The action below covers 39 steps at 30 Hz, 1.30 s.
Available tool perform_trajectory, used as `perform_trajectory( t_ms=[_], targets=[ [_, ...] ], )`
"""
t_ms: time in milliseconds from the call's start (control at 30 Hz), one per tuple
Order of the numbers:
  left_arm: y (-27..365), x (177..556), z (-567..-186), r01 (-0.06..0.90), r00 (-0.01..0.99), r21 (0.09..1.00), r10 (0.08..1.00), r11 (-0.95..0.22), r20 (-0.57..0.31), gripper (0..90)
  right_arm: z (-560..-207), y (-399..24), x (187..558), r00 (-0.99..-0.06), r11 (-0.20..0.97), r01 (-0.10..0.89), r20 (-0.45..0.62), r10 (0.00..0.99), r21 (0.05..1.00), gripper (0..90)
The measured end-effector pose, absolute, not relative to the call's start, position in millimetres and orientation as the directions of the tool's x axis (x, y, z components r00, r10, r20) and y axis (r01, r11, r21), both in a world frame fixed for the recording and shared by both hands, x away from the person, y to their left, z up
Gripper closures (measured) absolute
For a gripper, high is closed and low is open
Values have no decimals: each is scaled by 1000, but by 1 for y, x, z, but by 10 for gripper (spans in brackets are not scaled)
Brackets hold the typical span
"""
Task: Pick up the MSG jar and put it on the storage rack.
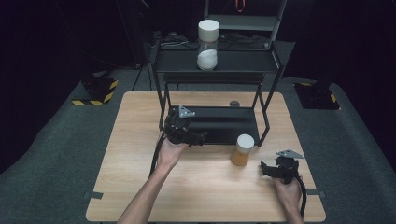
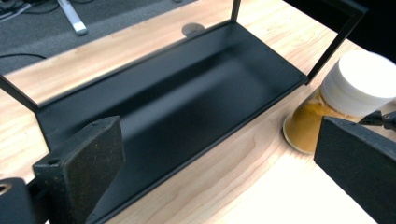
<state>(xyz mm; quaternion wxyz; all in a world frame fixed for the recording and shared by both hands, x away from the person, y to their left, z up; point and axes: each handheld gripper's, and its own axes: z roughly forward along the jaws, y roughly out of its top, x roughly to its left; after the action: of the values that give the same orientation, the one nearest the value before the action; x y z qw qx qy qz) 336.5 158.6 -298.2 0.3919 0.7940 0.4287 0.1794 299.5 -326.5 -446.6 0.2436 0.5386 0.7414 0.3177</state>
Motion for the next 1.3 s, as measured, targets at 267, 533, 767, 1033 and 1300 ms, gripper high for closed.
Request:
perform_trajectory(
  t_ms=[267,533,767,1033,1300],
  targets=[
    [162,337,-328,575,559,758,824,-307,-91,18,-447,-326,299,-301,218,644,-19,953,733,75],
    [168,332,-351,598,533,750,839,-284,-108,19,-447,-327,299,-301,218,644,-18,953,733,75],
    [174,329,-372,616,512,742,851,-265,-121,23,-447,-327,300,-301,217,644,-18,953,734,74],
    [169,327,-395,634,497,724,860,-271,-113,27,-447,-327,300,-301,217,644,-18,953,733,75],
    [164,328,-411,649,483,709,869,-274,-106,30,-447,-327,300,-301,217,644,-18,953,734,75]
  ],
)
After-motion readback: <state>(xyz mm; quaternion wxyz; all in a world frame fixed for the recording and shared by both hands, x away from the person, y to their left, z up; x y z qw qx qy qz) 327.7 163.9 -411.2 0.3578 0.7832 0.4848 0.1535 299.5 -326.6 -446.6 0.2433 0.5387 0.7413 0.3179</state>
